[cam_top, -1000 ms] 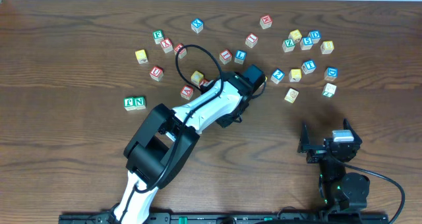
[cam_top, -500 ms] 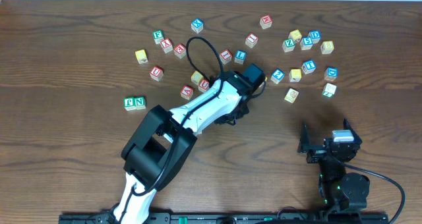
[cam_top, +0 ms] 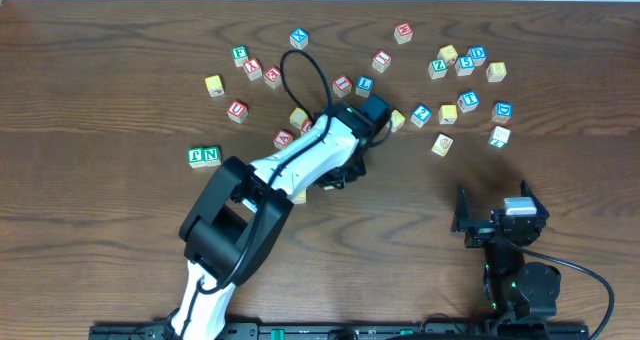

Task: Spell out ROBOT
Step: 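Carry the B block beside the O block and lower it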

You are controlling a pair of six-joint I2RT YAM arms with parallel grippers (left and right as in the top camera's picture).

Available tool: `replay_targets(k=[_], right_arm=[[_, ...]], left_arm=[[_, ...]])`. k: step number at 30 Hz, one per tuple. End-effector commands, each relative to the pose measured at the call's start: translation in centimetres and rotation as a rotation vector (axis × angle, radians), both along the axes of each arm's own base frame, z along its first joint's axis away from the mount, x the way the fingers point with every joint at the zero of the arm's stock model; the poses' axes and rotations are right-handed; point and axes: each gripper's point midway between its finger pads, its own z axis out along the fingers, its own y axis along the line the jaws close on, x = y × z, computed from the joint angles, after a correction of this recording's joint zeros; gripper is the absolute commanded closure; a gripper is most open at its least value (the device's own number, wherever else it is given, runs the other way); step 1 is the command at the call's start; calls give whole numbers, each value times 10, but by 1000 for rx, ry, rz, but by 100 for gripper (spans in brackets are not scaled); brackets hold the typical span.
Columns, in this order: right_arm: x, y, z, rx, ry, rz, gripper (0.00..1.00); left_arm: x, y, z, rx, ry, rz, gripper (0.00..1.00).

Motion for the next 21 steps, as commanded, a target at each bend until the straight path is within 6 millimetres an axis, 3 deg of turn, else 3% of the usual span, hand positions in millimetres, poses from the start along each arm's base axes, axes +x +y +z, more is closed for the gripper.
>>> replay_targets(k=[1,21], right_arm=[[0,-3,-1,8,1,-16,1],[0,-3,-1,8,1,-16,1]], left_arm=[[1,6,14,14,-18,-10,92],[-20,26,1,85,50,-59,93]])
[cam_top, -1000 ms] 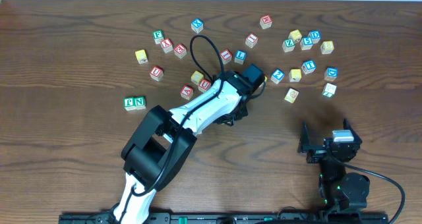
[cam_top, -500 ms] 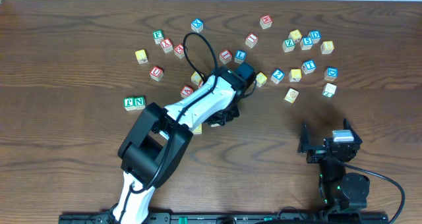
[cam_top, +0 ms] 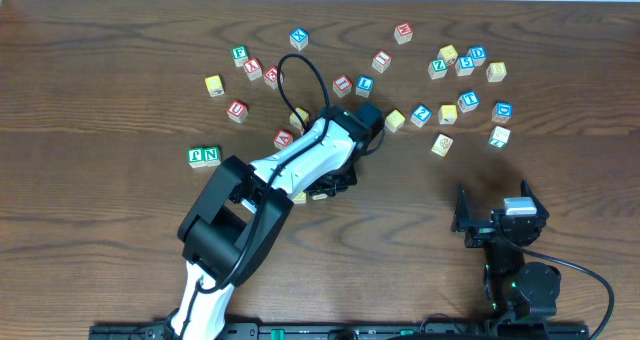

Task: Spell out ROBOT
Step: 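Carry the B block beside the O block and lower it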

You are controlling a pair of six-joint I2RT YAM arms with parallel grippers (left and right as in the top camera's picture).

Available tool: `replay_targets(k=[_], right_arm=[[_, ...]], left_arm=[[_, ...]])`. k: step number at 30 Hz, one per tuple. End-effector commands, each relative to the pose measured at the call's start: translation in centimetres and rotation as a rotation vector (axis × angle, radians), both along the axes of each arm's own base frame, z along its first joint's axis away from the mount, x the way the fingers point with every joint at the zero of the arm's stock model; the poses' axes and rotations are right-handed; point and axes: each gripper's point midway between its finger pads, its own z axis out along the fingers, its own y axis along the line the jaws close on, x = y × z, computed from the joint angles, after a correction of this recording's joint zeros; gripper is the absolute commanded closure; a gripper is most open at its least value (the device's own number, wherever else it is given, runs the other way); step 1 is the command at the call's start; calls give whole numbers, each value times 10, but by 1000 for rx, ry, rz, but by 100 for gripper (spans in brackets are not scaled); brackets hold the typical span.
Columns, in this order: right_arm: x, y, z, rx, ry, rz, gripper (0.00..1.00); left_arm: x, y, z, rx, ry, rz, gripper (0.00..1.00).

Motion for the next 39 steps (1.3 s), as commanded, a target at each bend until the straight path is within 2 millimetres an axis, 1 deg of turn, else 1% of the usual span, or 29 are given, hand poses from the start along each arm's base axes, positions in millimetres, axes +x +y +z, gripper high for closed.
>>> replay_targets(k=[1,8,12,19,23,26,29,39], right_arm=[[0,-3,-1,8,1,-16,1],[0,-3,-1,8,1,-16,1],[0,-3,-1,8,1,-16,1],[0,-3,-1,8,1,-16,1],[0,-3,-1,8,1,-16,1],[0,-3,-1,8,1,-16,1],[0,-3,-1,8,1,-16,1],[0,-3,-1,8,1,-16,1]], left_arm=[[0,3,9,4,-18,-40,93],[2,-5,24,-45,-41,-109,93],[2,-7,28,-61,-40,-135,92],[-11,-11,22,-106,25,-207,92],[-19,-7,15,-107,38,-210,93],[-23,-7,11,-130,36,-218,92],[-24,-6,10,-140,22,-221,93],[-17,-11,9,-157,-9,-253,92]])
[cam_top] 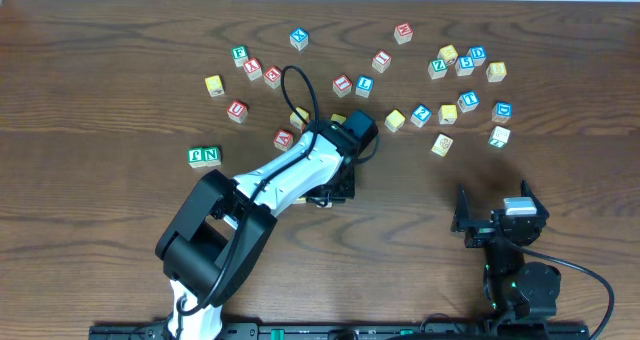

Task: Spell out ROBOT
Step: 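Carry the B block beside the O block and lower it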

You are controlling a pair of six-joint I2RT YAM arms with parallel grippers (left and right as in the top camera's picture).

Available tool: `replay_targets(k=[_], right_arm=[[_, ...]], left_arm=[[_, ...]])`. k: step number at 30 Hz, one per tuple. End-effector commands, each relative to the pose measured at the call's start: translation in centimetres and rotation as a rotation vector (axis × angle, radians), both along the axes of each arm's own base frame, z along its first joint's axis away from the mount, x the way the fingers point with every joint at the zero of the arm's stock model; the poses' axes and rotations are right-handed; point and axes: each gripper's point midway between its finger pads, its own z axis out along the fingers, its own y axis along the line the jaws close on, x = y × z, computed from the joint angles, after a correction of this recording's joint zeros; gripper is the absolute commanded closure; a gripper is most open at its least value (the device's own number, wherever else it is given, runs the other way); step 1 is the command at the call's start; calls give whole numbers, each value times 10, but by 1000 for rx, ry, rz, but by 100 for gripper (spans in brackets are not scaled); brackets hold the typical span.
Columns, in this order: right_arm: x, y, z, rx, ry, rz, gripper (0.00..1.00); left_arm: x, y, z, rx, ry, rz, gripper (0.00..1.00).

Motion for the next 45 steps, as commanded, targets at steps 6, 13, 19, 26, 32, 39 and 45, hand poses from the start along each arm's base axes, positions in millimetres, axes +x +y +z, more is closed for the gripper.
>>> replay_targets(k=[6,13,19,26,32,39,45], right_arm=[[0,-3,-1,8,1,-16,1],[0,-3,-1,8,1,-16,1],[0,-3,-1,8,1,-16,1],[0,-3,-1,8,1,-16,1],[0,-3,-1,8,1,-16,1],[0,-3,-1,8,1,-16,1],[0,-3,-1,8,1,-16,1]], left_arm=[[-4,6,-1,11,-7,-40,93],[-11,12,-11,23,8,-64,92],[-3,17,-11,49,-31,-77,93],[12,30,-11,41,-41,-43,93],[20,41,-11,8,-22,-24,93],[20,40,-11,6,-20,-31,92],[15,36,-11,-17,1,-38,93]])
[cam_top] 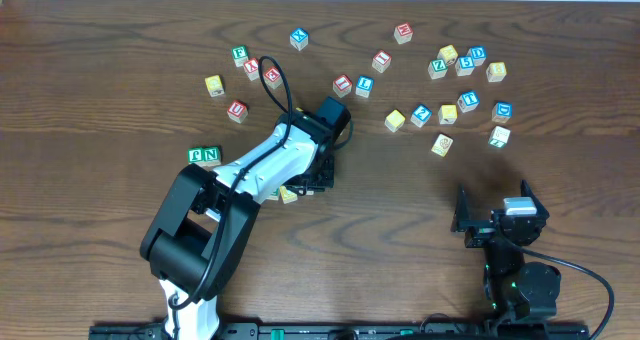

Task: Spell out ROBOT
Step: 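Carry the B block beside the O block and lower it, then open the left gripper to release B right of O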

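Observation:
My left arm reaches from the bottom left up to its wrist near the table's middle. My left gripper [303,183] points down at the table, and its jaws are masked by the wrist. A yellowish block [287,194] shows right at its tip; whether it is held is unclear. Two green-lettered blocks [204,156] sit side by side to the left of it. Several loose letter blocks lie behind, among them a red one [342,84] and a blue one [364,83]. My right gripper [495,212] rests open at the lower right, far from every block.
A group of blocks [462,62] lies at the back right, with a yellow one [441,144] nearest to my right arm. More blocks, such as a yellow one [213,84], lie at the back left. The left arm's black cable [280,80] loops over them.
My left arm has moved left. Its wrist, which was near the yellow blocks at the centre, is now closer to the green pair. It now covers the red and yellow blocks there. The right arm is unchanged.
At first my left wrist was over the centre blocks, beside the yellow one at the right. At each later moment it stood further left and nearer the front. It now stands beside the green pair. The loose blocks and my right arm stayed where they were.

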You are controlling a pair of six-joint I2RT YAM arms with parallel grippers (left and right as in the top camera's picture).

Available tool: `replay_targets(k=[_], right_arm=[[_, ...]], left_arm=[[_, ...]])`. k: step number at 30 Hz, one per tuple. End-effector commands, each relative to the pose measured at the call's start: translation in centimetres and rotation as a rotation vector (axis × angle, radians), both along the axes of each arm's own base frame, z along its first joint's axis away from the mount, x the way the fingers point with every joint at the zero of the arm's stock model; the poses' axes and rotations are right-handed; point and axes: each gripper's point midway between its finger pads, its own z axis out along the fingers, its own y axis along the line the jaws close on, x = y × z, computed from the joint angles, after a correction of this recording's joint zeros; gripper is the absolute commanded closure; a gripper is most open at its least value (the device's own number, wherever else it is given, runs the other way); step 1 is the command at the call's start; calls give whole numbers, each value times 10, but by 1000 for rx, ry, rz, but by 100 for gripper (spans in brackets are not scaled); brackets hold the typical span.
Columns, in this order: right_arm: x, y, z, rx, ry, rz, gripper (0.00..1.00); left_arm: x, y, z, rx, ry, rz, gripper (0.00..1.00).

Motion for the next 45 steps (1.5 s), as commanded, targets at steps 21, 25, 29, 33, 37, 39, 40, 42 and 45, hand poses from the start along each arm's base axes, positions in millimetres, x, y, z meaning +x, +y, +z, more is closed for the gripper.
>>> replay_targets(k=[21,25,29,33,37,39,40,42,45], right_arm=[[0,-3,-1,8,1,-16,1],[0,-3,-1,8,1,-16,1],[0,-3,-1,8,1,-16,1],[0,-3,-1,8,1,-16,1],[0,-3,-1,8,1,-16,1],[0,-3,-1,8,1,-16,1],[0,-3,-1,8,1,-16,1],[0,-3,-1,8,1,-16,1],[0,-3,-1,8,1,-16,1]], left_arm=[[-25,-13,-5,-10,56,63,92],[-25,-13,-5,-10,57,46,83],[-25,-12,-5,-8,58,24,70],[-26,-12,-5,-7,59,22,65],[-26,-12,-5,-7,59,22,49],[-26,-12,-5,-7,60,22,47],[-26,-12,-5,-7,60,22,47],[-26,-12,-5,-7,60,22,47],[-25,-12,-5,-8,59,22,47]])
